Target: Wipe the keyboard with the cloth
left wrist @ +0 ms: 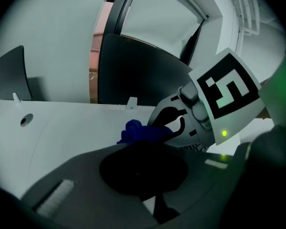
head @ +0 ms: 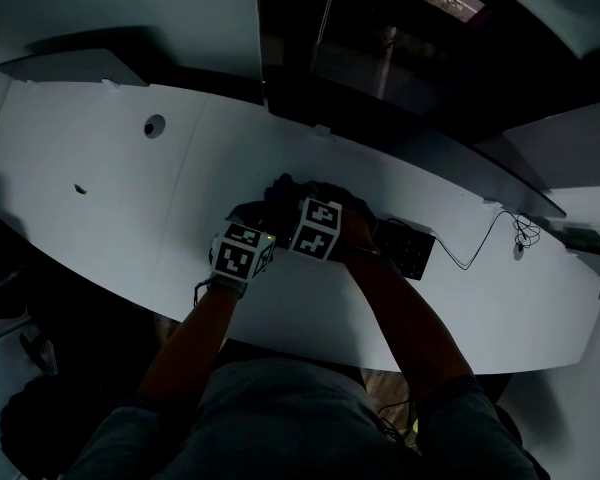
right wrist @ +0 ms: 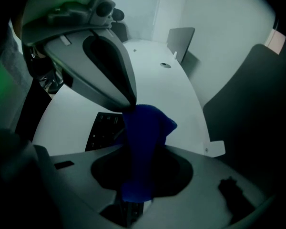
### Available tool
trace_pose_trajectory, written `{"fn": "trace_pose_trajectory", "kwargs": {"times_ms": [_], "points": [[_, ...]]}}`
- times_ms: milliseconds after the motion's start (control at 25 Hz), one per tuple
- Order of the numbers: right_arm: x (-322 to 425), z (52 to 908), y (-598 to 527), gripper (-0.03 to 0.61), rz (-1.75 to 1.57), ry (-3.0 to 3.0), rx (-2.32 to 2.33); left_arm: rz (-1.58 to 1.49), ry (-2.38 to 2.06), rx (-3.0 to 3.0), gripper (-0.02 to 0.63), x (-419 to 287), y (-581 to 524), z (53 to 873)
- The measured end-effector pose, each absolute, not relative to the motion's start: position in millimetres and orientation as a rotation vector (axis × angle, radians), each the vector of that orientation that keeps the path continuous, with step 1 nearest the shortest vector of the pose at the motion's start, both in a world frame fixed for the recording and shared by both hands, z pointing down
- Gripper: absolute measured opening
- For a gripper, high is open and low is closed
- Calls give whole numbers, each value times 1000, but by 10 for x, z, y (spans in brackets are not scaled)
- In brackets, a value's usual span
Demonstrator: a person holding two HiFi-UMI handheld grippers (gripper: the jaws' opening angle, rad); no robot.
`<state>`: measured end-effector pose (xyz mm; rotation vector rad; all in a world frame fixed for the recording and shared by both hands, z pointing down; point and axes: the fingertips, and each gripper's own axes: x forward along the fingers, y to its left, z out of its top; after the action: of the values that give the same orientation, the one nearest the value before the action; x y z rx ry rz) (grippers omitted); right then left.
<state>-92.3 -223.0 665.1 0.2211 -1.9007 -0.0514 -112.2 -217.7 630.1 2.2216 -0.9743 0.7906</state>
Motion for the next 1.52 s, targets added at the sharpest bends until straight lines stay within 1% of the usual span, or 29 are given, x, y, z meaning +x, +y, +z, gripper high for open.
{"fn": "trace_pose_trajectory", "kwargs": {"times_ms": [280,800,1520], "points": [[-593,6658,-2154,120,-26,-1882,246,803,-961,2210,8,-1025,-2134,6289],[32,6659,-1978,120,-18,-1827,293,832,-899,2240,8,-577,-1995,6219],[664,6673,-1777,120,-7,-1797,364,846,-848,2262,8,-42,-1781,6202]]}}
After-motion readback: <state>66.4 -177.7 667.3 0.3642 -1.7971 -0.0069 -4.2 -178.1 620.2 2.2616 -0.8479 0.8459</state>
